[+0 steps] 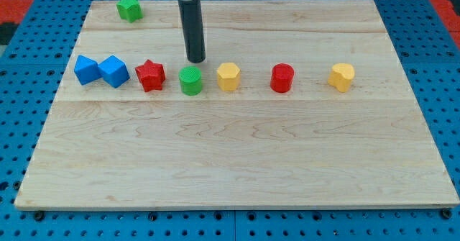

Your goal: Move the green star to the top right of the yellow hexagon

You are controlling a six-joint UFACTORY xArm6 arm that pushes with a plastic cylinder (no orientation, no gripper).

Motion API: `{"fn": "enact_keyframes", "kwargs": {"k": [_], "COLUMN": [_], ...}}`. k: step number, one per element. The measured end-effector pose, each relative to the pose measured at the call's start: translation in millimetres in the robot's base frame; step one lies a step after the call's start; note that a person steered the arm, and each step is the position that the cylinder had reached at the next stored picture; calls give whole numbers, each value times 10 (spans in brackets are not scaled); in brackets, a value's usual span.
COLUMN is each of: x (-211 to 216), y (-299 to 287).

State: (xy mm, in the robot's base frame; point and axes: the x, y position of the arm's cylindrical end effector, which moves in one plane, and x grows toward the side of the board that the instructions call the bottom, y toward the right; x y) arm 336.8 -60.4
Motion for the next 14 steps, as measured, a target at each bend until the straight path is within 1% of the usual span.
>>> {"fn": "enact_keyframes", "kwargs": {"k": [1, 2, 3, 4, 5, 6, 7, 8, 9, 10, 11, 12, 13, 14], "x": [11, 223, 402, 498, 856, 1326, 1254, 969, 882, 1096, 1120, 1130, 1685, 1744], "y": [-82, 765, 784, 972, 1113, 504, 121, 60, 43, 43, 350, 485, -41, -1427]}}
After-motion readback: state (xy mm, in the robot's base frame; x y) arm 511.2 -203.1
